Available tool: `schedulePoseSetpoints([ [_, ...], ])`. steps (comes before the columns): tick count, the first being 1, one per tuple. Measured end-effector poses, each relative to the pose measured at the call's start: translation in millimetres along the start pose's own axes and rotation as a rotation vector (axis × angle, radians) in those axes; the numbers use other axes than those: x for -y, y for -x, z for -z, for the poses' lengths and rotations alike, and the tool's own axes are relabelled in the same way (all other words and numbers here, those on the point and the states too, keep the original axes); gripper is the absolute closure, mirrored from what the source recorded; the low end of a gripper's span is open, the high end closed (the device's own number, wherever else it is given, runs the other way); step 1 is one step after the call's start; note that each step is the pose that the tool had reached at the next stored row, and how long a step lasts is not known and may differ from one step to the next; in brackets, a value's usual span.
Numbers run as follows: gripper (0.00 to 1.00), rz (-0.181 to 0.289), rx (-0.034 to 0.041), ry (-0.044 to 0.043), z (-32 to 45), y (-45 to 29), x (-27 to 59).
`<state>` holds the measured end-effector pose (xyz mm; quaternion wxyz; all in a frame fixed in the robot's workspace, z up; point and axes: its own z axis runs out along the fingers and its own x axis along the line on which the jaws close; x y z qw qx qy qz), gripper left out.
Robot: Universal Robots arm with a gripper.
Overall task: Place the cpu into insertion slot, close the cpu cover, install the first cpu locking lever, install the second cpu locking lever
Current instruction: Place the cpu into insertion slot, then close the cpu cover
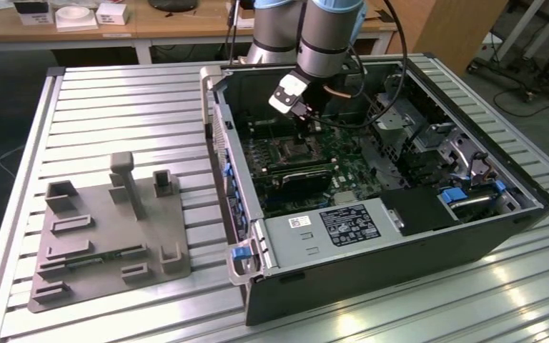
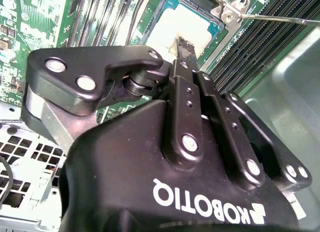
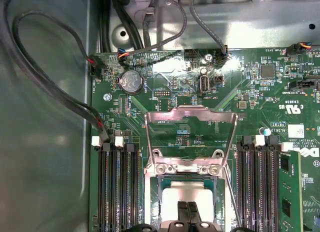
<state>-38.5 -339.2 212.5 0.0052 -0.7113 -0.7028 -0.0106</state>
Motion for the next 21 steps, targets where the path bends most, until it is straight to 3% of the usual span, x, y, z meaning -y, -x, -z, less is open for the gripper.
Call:
schedulePoseSetpoints([
  [21,0.9,0.0,-0.0002,-0.0009,2.4,-0.1,0.0],
])
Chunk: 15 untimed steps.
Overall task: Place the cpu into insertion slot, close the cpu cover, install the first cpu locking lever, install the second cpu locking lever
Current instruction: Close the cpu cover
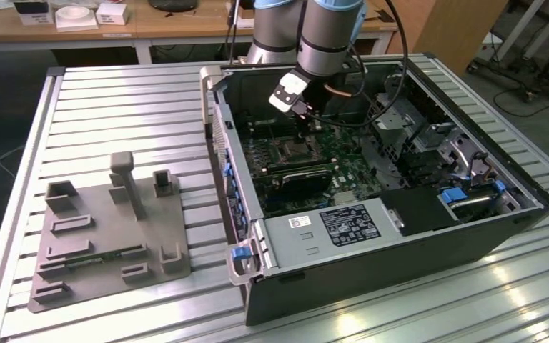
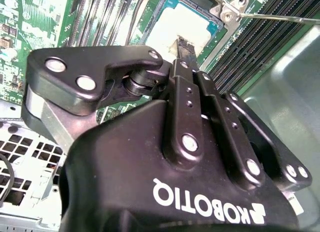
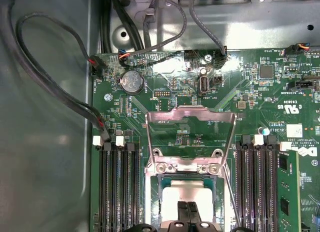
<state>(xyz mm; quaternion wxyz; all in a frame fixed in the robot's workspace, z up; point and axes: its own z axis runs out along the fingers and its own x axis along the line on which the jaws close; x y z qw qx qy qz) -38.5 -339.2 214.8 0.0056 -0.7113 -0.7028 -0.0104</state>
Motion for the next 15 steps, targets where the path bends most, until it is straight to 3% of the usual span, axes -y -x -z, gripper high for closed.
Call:
schedulePoseSetpoints([
  [5,0.9,0.0,0.0001,-0.0001,-0.3,0.0,-2.6],
  [11,0.9,0.0,0.0003,-0.0002,-1.3,0.0,-13.5],
  [15,0.9,0.0,0.0001,0.0,1.3,-0.2,-14.4],
])
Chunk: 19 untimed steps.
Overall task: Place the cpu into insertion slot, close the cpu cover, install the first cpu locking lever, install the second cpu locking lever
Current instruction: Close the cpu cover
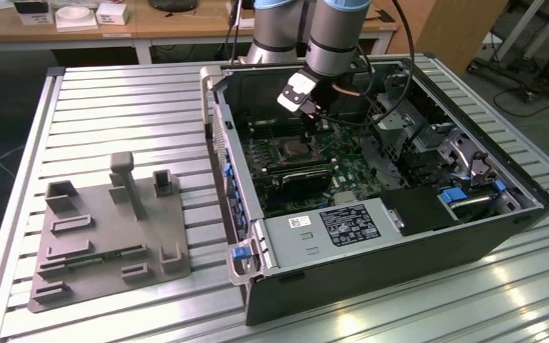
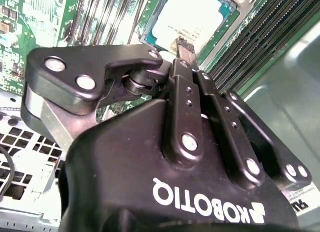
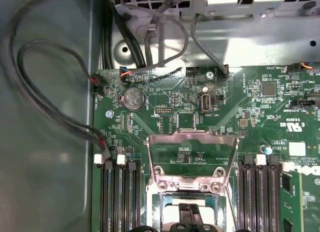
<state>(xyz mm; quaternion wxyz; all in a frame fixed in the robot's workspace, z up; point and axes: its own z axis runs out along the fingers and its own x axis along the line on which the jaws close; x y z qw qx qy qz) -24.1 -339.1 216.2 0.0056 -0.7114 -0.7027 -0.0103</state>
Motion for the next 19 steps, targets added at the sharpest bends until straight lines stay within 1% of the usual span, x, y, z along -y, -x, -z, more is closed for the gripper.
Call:
schedulePoseSetpoints([
  [4,0.9,0.0,0.0001,-0.0001,8.2,-0.2,0.0],
  [6,0.9,0.0,0.0001,-0.0001,10.3,-0.3,-0.1],
  [10,0.9,0.0,-0.0003,0.0001,10.8,-0.3,-0.1],
  [12,0.9,0.0,0.0,0.0,12.9,-0.3,-0.1],
  [19,0.9,0.0,0.0,-0.0001,13.0,-0.3,-0.1],
])
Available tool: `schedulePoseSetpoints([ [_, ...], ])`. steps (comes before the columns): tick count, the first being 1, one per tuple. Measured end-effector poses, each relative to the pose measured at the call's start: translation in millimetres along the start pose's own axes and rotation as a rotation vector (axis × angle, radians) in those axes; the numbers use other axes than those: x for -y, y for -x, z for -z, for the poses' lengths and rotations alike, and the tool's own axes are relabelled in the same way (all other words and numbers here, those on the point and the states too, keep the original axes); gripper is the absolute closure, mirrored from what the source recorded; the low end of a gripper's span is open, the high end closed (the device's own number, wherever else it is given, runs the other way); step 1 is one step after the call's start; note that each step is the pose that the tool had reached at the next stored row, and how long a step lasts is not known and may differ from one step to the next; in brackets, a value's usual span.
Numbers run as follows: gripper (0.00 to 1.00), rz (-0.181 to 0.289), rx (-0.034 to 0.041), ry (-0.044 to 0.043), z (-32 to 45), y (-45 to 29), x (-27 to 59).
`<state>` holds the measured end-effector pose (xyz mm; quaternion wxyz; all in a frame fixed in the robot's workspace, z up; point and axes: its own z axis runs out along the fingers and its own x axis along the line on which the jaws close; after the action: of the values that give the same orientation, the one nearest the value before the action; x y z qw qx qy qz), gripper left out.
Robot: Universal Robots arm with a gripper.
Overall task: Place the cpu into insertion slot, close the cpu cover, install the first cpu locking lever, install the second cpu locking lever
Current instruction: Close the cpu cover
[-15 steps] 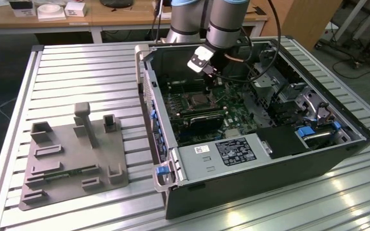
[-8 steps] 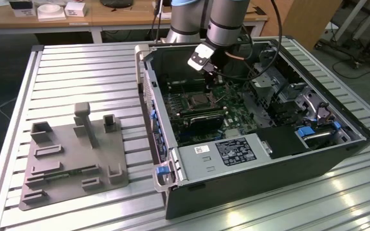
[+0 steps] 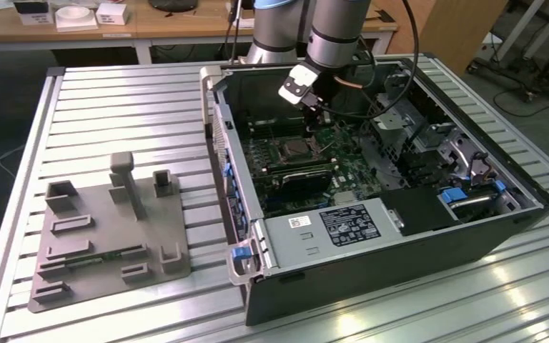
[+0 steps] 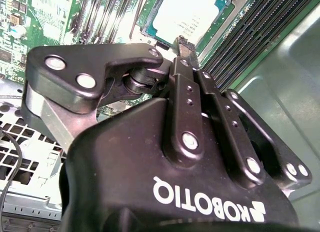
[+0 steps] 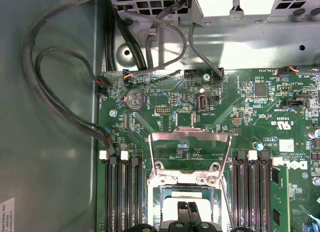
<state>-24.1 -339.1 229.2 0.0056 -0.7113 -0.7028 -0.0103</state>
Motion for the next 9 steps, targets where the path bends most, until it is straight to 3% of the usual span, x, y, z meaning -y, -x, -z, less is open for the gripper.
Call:
schedulePoseSetpoints([
  [4,0.9,0.0,0.0001,-0.0001,0.0,0.0,-0.8],
  [9,0.9,0.0,0.0001,0.0,-0.3,-0.1,-10.7],
])
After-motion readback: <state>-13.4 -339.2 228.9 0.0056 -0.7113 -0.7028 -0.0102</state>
